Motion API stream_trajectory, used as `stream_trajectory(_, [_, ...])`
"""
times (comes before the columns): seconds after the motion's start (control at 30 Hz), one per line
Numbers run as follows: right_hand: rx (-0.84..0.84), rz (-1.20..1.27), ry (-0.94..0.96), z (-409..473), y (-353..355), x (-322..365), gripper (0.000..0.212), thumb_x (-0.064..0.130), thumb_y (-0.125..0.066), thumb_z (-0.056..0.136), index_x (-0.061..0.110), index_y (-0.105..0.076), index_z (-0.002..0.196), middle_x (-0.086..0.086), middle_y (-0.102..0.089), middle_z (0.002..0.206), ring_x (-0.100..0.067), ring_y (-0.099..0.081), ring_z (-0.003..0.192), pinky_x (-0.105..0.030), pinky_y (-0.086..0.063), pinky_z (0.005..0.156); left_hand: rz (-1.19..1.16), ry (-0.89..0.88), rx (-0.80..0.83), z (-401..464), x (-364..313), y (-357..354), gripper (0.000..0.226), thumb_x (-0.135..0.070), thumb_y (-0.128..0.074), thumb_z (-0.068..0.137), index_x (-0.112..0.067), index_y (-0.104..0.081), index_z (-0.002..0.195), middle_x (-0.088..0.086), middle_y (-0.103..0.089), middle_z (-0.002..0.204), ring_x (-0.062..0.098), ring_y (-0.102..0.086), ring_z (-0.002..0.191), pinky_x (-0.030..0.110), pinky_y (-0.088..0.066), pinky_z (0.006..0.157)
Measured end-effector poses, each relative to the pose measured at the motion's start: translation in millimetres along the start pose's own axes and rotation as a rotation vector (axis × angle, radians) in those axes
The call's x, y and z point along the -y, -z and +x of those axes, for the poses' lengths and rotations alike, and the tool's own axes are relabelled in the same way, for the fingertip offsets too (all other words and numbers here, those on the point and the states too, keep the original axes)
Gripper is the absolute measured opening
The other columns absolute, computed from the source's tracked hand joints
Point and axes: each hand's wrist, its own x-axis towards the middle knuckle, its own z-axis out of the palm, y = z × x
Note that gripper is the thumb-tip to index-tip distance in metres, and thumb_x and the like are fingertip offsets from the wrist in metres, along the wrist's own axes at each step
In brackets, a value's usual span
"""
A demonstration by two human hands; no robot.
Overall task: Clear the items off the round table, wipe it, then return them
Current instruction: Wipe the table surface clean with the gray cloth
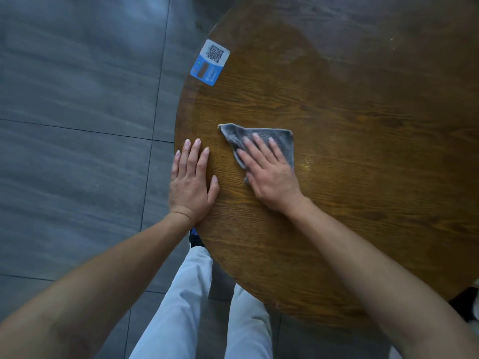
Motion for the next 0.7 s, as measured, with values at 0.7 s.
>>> stream_trajectory(0.7, [-0.224, 0.473, -0.545, -97, 36, 44, 0.02, 0.003, -0.063, 0.085, 0.012, -0.076, 0.097, -0.003, -0.066, 0.107, -0.021, -0.061, 0.103, -0.035, -0.051, 0.09, -0.04, 0.003, 0.05, -1, -1, 3, 0.067, -0.039, -0.041, 0.097, -0.008, -0.035, 0.156, 0.013, -0.024, 0.169, 0.031, -0.012, 0.159, 0.052, -0.01, 0.129])
